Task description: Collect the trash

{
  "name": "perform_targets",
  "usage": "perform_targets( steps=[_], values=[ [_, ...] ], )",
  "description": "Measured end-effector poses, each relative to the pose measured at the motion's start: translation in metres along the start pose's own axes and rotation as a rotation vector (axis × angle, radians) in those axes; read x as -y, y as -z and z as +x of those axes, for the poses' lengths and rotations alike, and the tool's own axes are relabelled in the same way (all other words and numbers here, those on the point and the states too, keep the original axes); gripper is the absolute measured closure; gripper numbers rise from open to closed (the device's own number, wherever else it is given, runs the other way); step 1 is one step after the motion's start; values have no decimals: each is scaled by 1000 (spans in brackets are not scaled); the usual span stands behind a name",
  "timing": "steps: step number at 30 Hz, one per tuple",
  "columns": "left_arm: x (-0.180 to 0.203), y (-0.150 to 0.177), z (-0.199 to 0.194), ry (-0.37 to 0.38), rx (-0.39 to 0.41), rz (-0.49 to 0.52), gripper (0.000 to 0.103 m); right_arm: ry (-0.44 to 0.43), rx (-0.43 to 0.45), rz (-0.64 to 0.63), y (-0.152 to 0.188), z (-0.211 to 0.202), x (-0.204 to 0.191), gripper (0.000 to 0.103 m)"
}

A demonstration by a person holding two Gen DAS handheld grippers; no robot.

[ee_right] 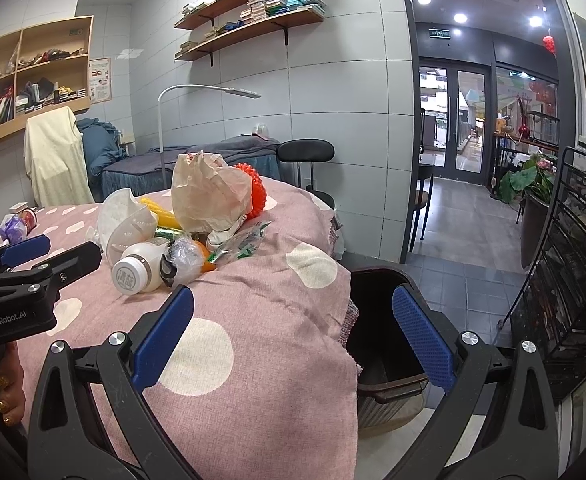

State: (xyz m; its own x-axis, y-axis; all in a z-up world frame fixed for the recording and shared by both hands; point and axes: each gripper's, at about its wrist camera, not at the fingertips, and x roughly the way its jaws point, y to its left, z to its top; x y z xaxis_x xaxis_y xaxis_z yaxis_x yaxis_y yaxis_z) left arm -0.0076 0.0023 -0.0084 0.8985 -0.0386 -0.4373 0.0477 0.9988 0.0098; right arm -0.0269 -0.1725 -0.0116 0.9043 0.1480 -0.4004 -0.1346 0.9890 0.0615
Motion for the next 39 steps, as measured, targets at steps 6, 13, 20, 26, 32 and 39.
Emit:
perform_targets(
  steps=[6, 13, 20, 26, 32, 39],
  values=[
    [-8, -4, 5, -15, -38, -26, 6, -29, -36, -37, -5, 13, -8, 5],
    [-24, -10, 14, -25, -93, -61, 6, -89, -96, -69, -17, 37, -20, 5],
    [-53, -20, 33, -42, -167, -93, 6, -169, -195, -57, -32, 69, -31, 5],
    [-78, -31, 52, -45, -225, -114, 10, -176, -224, -81, -42, 87, -40, 5],
    [-84, -47, 77, -39, -267, -115, 20, -190, -270, -60, -47, 105, -38, 5],
    [-85, -52, 116, -44, -338, -53, 37, -179, -276, -65, -47, 111, -35, 5]
  ],
)
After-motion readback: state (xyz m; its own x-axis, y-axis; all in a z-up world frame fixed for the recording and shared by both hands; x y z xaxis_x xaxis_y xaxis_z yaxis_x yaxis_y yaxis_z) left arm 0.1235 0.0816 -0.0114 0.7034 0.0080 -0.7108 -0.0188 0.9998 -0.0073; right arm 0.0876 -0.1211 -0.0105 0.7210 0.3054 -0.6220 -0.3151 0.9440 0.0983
